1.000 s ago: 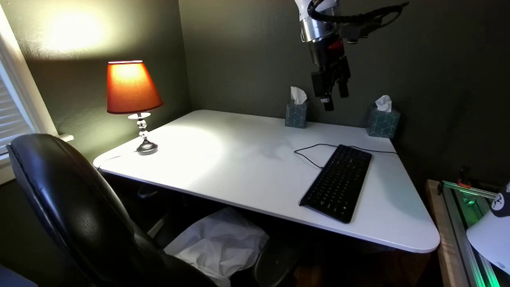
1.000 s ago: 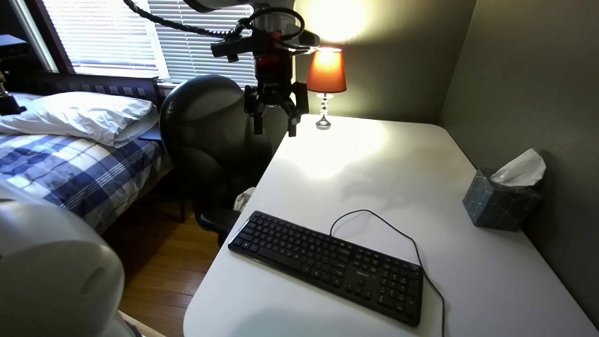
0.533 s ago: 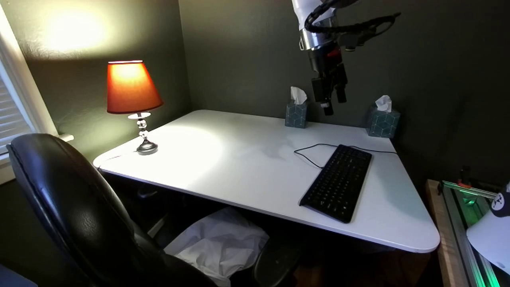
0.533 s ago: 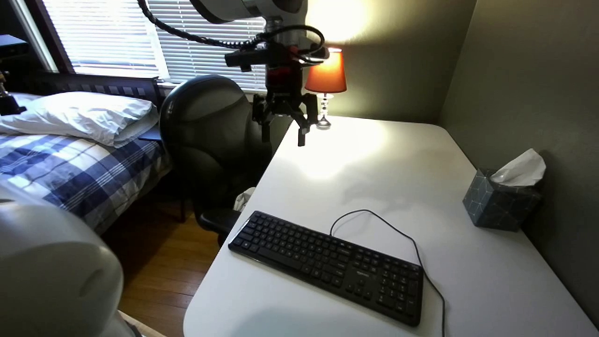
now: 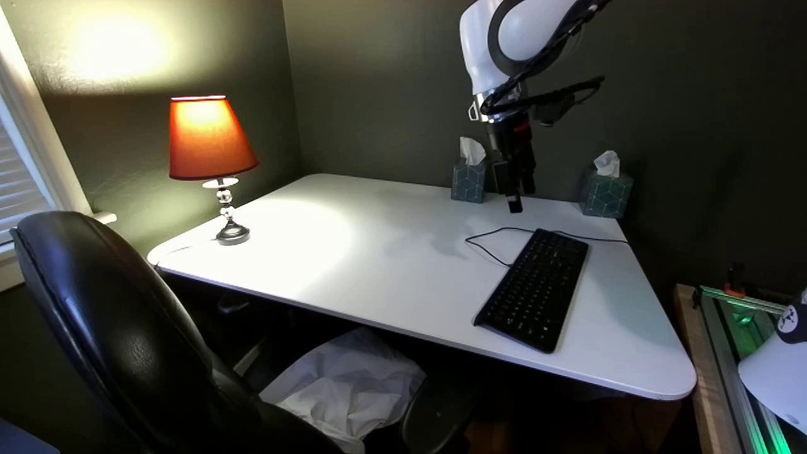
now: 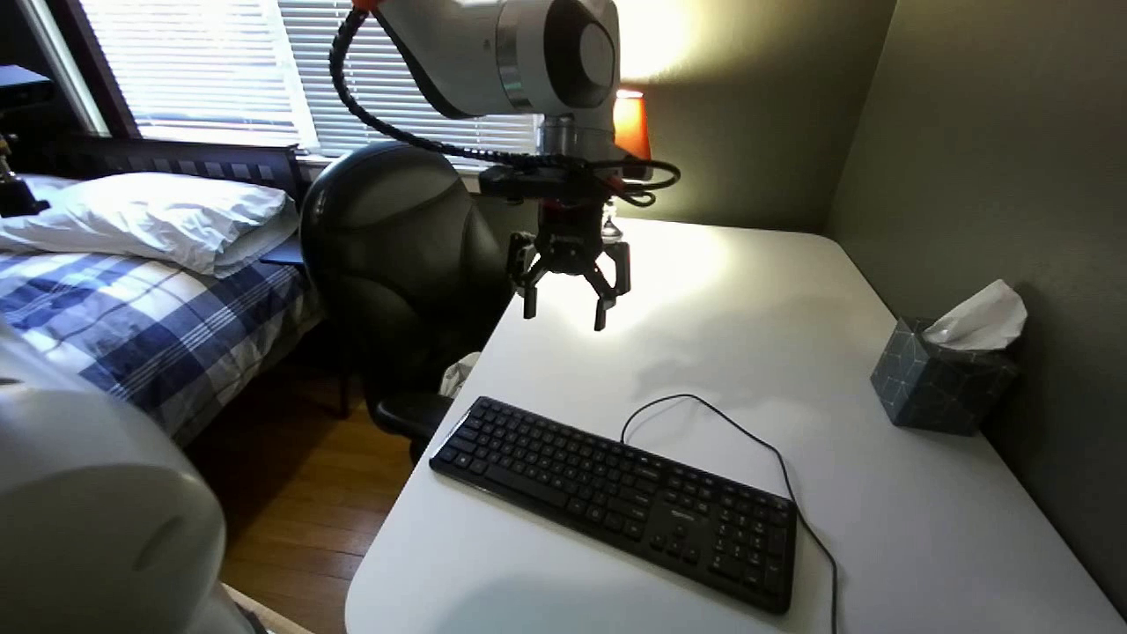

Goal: Press a letter key in the middle of the keyboard

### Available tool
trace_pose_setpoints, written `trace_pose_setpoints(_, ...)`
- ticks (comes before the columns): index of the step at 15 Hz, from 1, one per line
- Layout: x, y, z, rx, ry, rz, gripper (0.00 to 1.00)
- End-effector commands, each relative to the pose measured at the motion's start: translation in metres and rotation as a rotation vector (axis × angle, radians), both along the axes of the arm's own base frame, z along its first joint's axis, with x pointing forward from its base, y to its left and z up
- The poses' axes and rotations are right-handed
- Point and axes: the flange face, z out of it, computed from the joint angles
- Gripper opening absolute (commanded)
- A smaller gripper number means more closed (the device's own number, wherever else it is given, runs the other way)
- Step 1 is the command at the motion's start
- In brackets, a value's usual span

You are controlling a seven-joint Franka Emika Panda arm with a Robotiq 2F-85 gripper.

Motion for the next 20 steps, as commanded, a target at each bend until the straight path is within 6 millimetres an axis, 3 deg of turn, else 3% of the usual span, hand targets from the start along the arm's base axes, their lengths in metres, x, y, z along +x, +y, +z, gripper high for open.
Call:
trace_pose_setpoints(1, 0.008, -0.009, -0.034, 0.023, 0.028, -0.011, 1.00)
trace_pose_setpoints(2, 0.002, -0.004, -0.017, 0.004, 0.014, -0.003, 1.00)
trace_pose_setpoints(5, 0.005, -0.007, -0.033, 0.006, 0.041, -0.009, 1.00)
trace_pose_setpoints(9, 0.009, -0.008, -0.035, 0.012, 0.046, -0.015, 1.00)
trace_pose_setpoints(17, 0.000, -0.028, -0.077, 0.043, 0.134, -0.055, 1.00)
trace_pose_setpoints(18, -0.001, -0.033, -0.083, 0.041, 0.144, -0.045, 0.75)
trace_pose_setpoints(19, -0.001, -0.036, -0.088, 0.049, 0.158, -0.032, 0.74)
trace_pose_setpoints(20, -0.002, -0.039, -0.093, 0.051, 0.167, -0.019, 0.65)
